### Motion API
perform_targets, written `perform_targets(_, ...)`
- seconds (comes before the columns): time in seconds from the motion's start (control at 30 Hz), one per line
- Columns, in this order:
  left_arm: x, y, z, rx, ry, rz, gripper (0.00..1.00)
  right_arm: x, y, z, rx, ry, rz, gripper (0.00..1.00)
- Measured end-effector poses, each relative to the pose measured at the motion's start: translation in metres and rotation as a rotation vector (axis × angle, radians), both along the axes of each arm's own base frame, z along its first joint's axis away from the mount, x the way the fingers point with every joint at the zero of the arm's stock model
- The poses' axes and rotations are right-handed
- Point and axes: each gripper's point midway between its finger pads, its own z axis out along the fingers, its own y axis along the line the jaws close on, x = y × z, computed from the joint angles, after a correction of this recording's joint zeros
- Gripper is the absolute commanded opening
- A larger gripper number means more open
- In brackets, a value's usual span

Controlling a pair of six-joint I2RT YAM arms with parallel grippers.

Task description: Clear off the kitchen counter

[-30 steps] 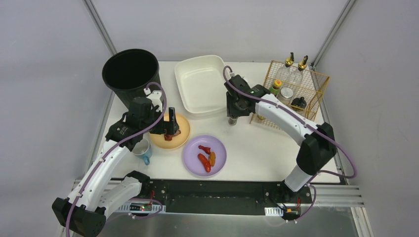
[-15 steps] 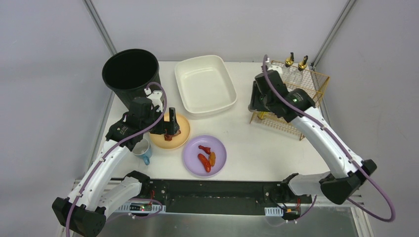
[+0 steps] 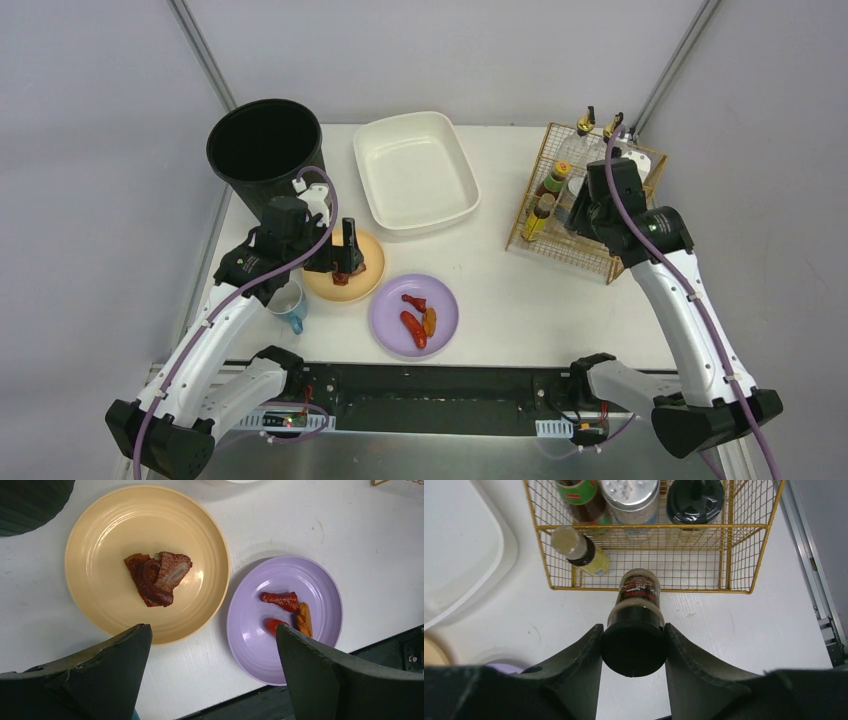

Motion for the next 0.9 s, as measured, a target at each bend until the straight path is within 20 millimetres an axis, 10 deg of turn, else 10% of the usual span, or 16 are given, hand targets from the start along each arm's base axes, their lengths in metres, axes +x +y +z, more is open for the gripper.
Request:
perform_targets(0.4, 0.0, 0.0, 0.0, -0.001, 0.0, -0.001, 1.0, 0.025, -0.032, -0.047, 0.035, 0.084, -0.133, 0.2)
perform_targets(0.9, 0.0, 0.0, 0.0, 0.0, 0.001, -0.001, 1.0, 0.051, -0.025, -0.1, 0.093, 0.183, -0.124, 0.27)
